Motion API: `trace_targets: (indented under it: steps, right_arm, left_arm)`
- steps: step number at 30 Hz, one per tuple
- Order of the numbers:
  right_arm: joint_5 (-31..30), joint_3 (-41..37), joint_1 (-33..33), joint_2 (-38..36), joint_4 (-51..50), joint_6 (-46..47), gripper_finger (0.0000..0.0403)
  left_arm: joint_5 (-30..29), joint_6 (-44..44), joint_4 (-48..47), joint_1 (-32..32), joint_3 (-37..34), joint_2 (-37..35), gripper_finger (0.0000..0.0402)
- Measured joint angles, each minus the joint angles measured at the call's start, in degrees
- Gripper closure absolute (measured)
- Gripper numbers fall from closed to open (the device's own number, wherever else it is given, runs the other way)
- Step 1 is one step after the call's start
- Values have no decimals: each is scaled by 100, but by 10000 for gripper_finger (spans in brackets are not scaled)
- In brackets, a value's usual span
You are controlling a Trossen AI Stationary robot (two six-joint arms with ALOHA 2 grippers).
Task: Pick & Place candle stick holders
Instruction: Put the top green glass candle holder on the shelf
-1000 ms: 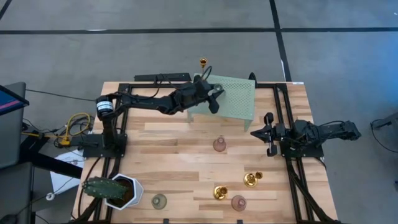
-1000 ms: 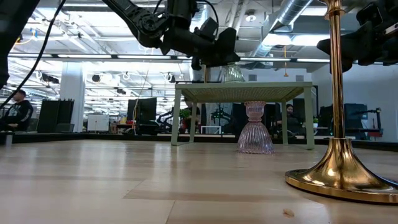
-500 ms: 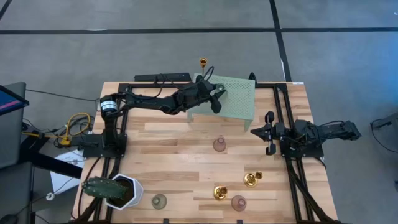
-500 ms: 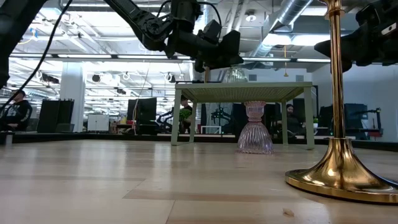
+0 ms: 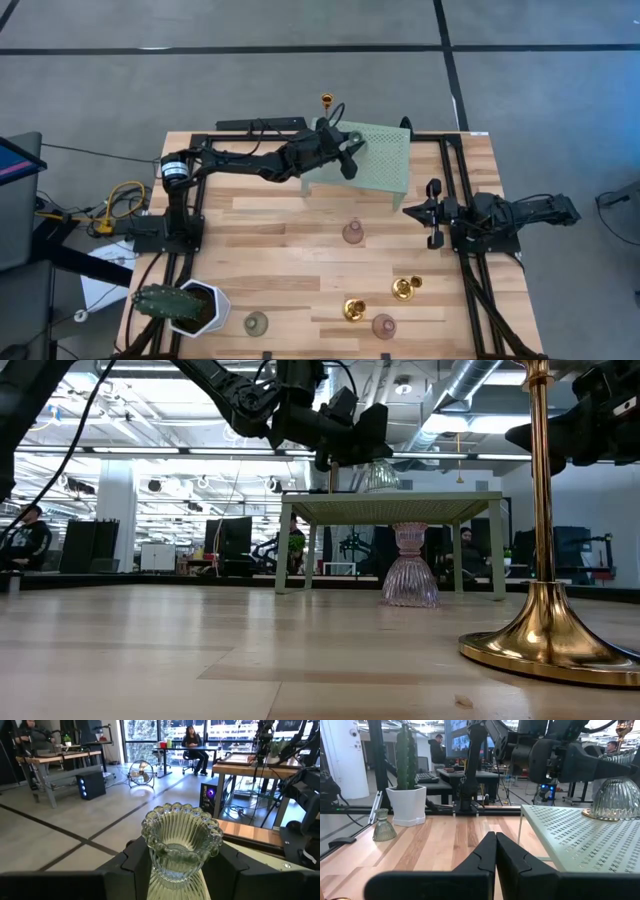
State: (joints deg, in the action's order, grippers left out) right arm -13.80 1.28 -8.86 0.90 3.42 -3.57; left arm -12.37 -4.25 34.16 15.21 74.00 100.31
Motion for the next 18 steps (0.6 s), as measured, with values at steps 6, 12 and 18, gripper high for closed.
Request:
trace_targets:
  steps: [6,12,18]
  right_arm:
    - [0,0,0,0,0,2,403]
    - [3,0,-2,0,1,7,403]
    - [4,0,0,0,0,7,403]
  left_arm:
    - [2,0,-27,1,2,181,261]
    - [7,18,137,27,9,387,257]
    - [-8,0,155,30,4,400,242]
